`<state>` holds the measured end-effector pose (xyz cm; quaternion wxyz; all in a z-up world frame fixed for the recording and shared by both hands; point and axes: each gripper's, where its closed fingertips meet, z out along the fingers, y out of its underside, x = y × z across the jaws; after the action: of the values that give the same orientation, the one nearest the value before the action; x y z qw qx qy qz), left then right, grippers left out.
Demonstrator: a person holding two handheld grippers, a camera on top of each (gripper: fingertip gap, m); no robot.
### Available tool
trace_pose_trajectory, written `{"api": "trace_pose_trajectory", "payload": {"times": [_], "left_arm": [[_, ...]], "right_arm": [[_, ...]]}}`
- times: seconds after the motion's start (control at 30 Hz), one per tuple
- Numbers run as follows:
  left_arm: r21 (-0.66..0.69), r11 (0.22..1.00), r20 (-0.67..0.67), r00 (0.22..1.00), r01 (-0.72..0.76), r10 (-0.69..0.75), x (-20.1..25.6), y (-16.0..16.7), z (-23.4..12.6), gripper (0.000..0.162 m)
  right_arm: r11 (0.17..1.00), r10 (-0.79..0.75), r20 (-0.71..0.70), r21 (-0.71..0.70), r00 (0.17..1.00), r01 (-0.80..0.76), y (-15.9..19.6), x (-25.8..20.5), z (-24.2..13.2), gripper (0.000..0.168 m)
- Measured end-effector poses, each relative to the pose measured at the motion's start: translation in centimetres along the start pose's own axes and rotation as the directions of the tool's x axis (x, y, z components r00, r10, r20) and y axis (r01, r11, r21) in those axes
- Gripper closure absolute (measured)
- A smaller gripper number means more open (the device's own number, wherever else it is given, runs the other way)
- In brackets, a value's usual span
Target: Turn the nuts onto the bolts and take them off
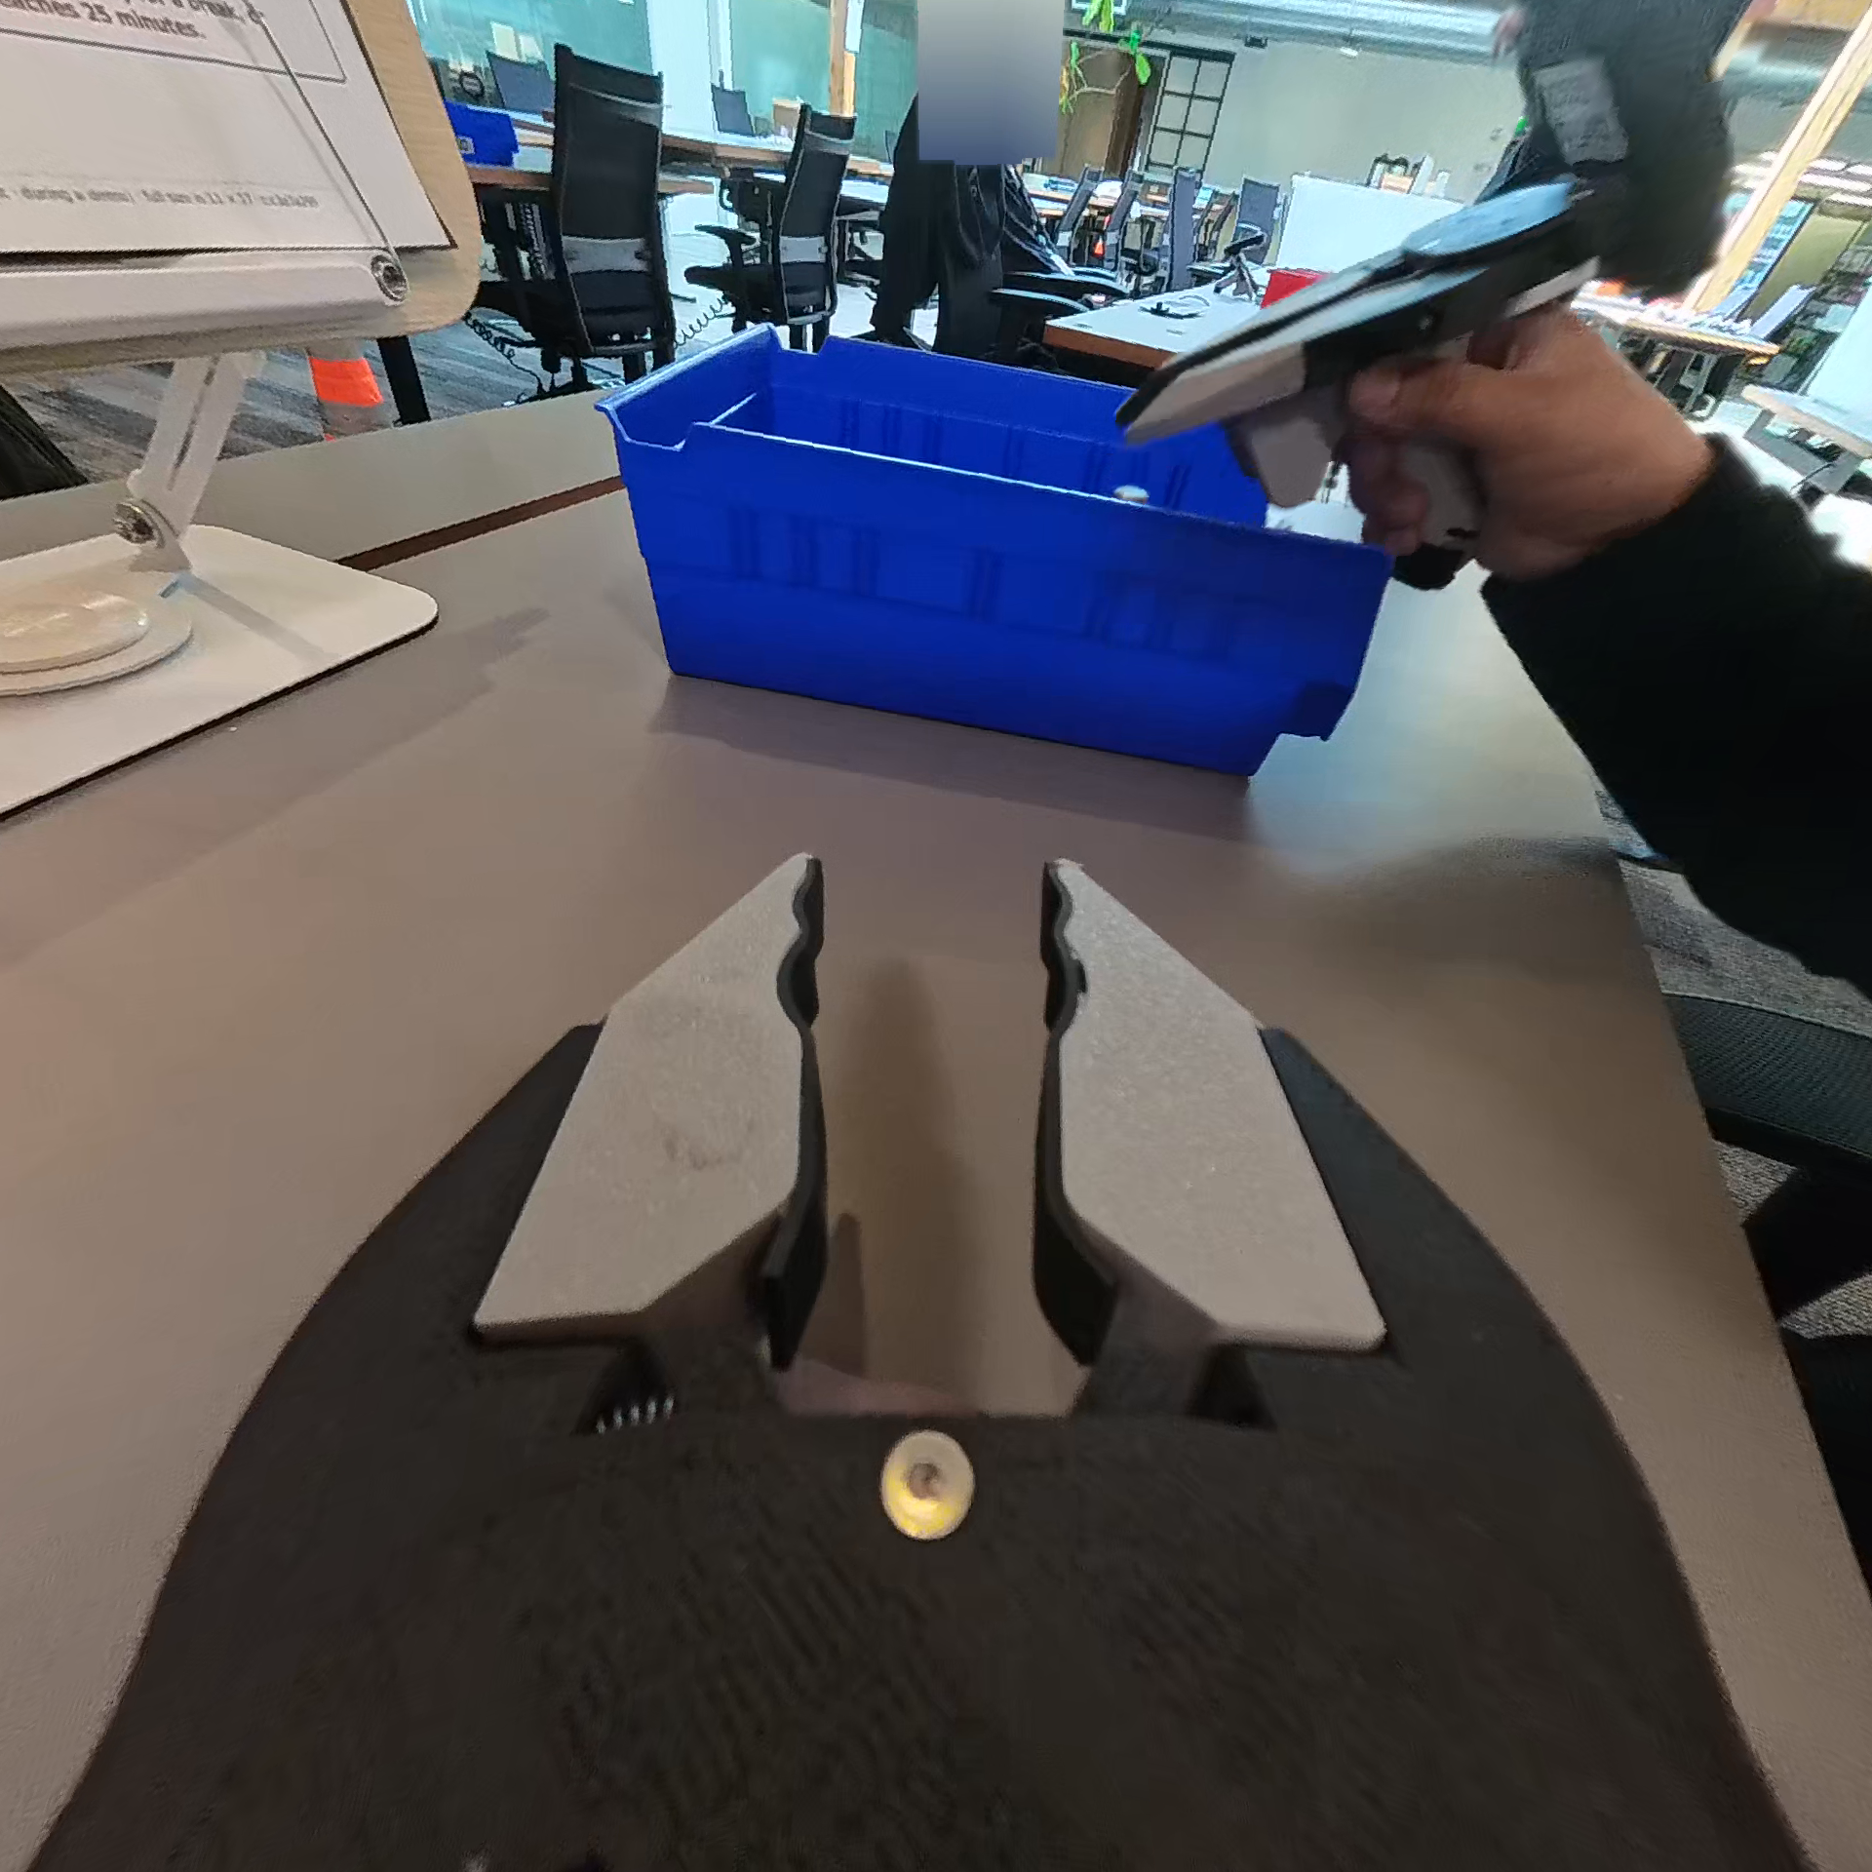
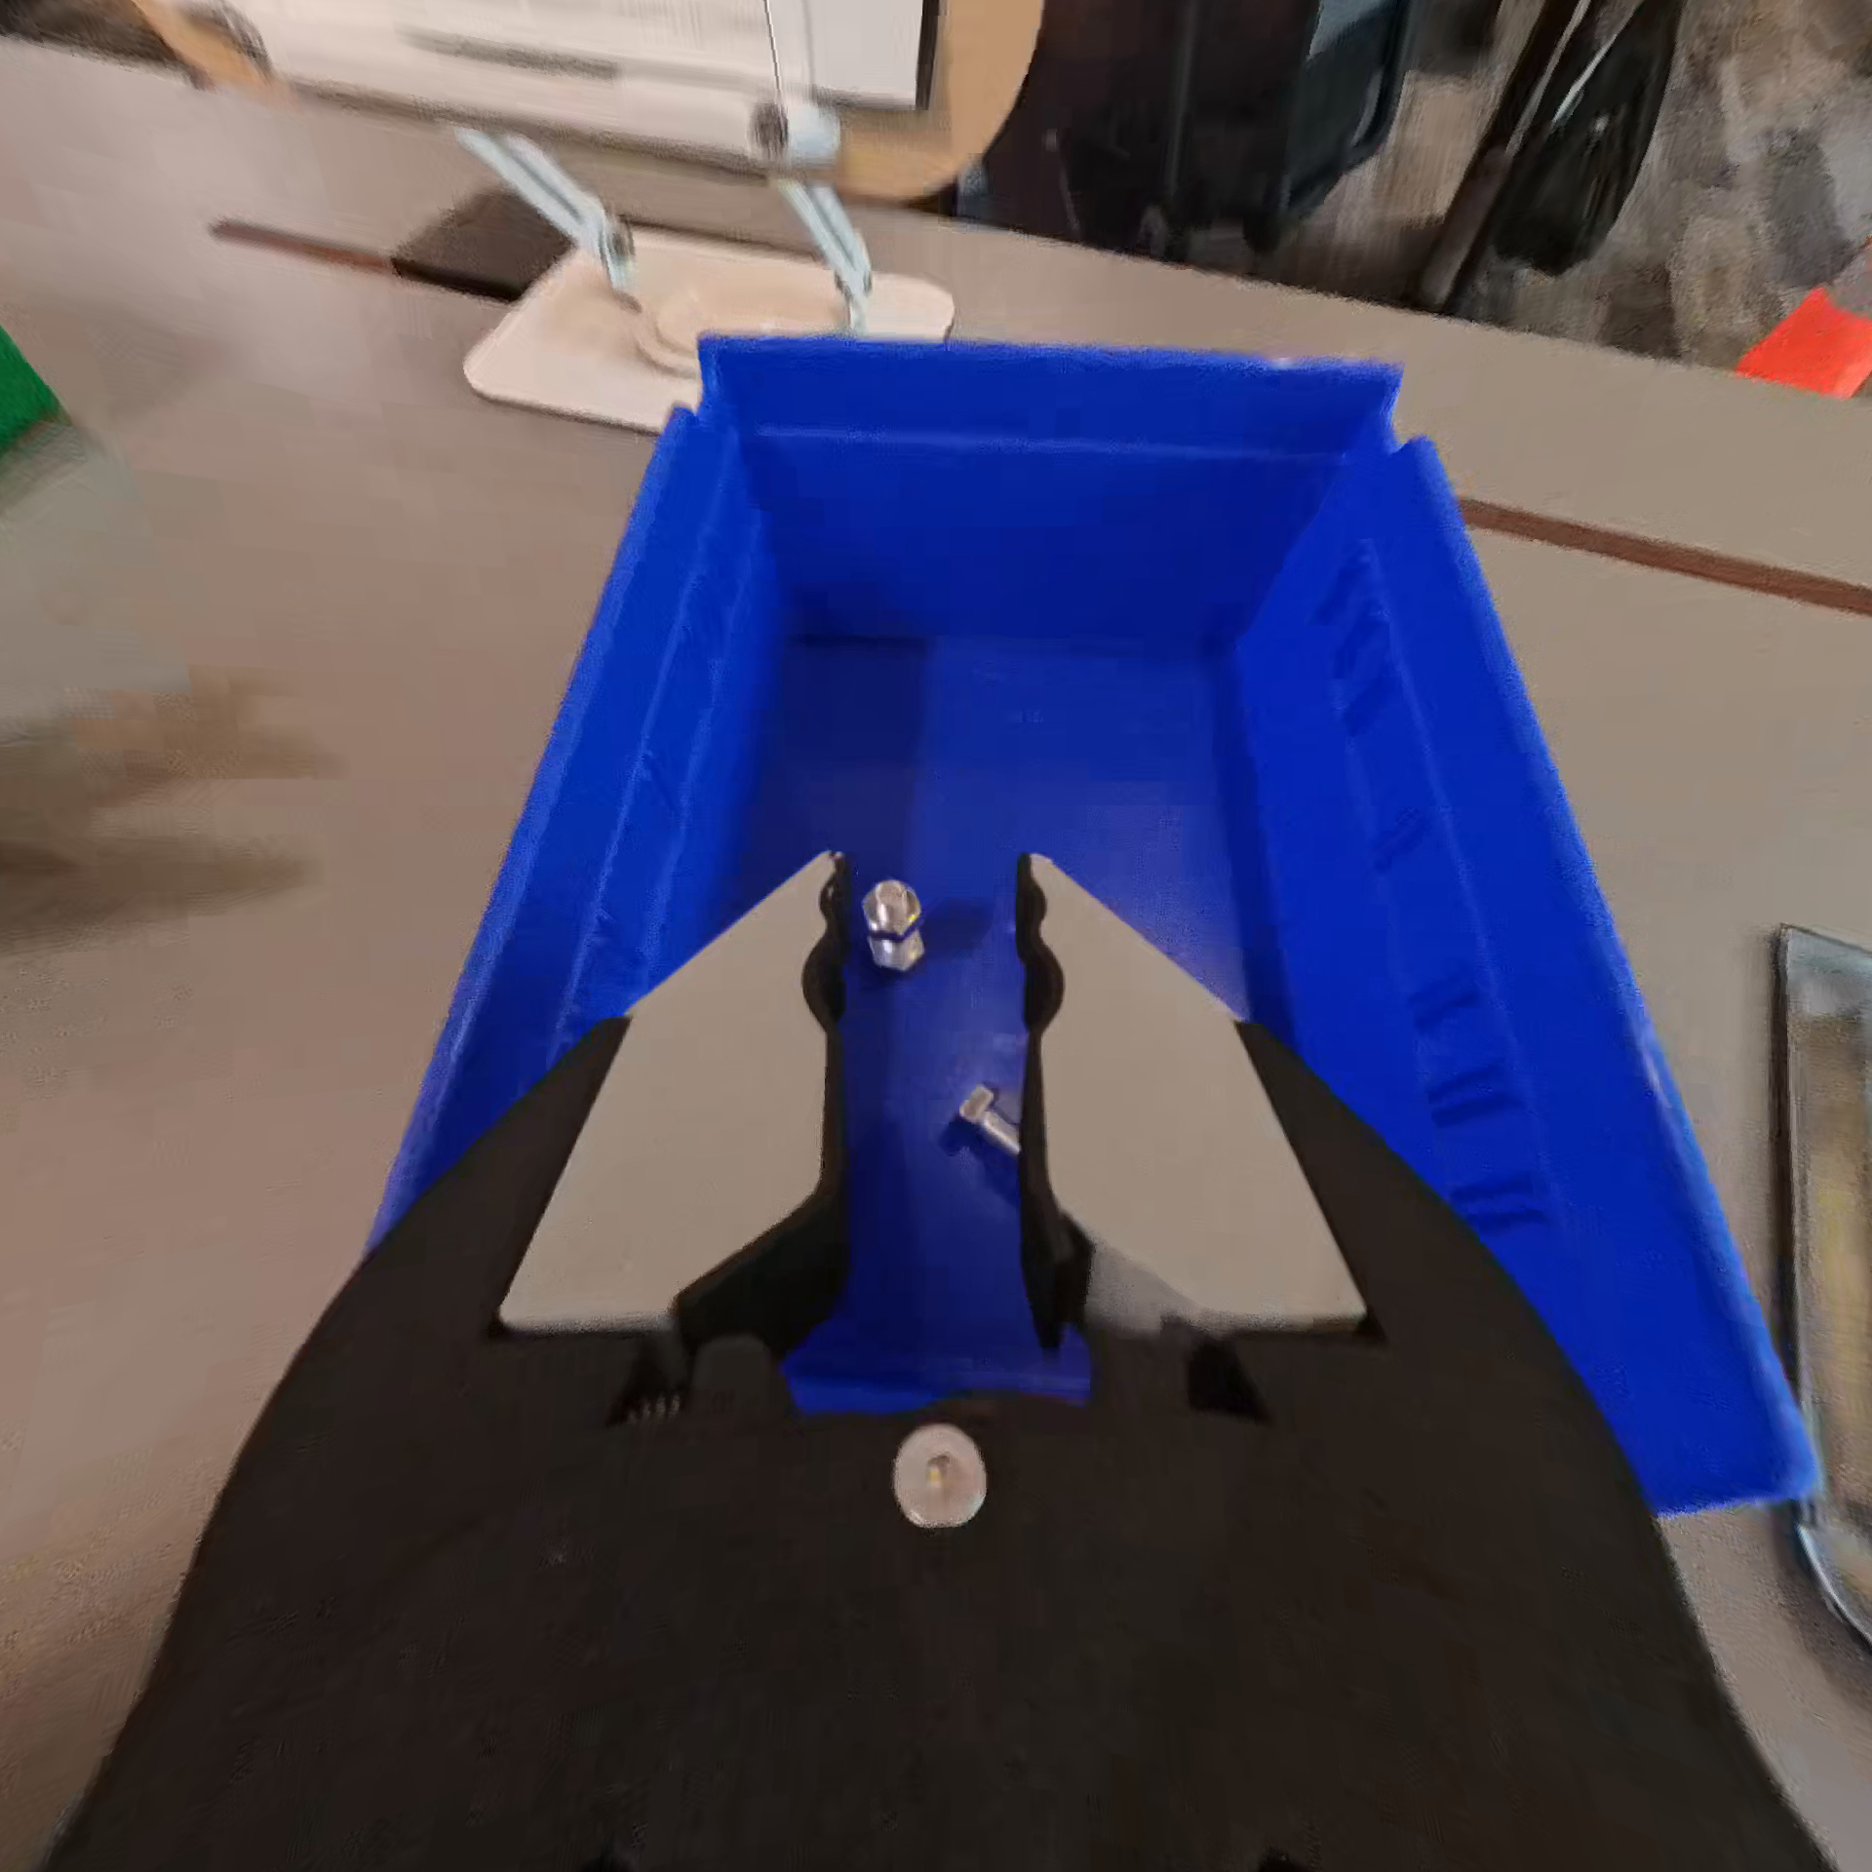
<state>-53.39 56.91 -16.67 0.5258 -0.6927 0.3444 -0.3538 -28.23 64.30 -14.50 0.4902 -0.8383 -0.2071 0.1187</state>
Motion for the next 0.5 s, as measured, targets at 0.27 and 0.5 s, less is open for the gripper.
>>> {"api": "trace_pose_trajectory", "payload": {"times": [0.27, 0.5], "left_arm": [[-0.015, 1.000, -0.039, 0.999, 0.006, -0.007, 0.4, 0.2, 0.1, 0.121], [-0.081, 0.996, 0.005, 0.999, -0.045, 0.045, 0.7, 1.2, 0.2, 0.108]], "right_arm": [[0.979, 0.024, 0.033, 0.202, 0.999, -0.030, -2.6, 0.1, -4.7, 0.131], [0.986, 0.009, 0.243, 0.160, 0.970, -0.049, 0.6, -2.1, -6.8, 0.110]]}}
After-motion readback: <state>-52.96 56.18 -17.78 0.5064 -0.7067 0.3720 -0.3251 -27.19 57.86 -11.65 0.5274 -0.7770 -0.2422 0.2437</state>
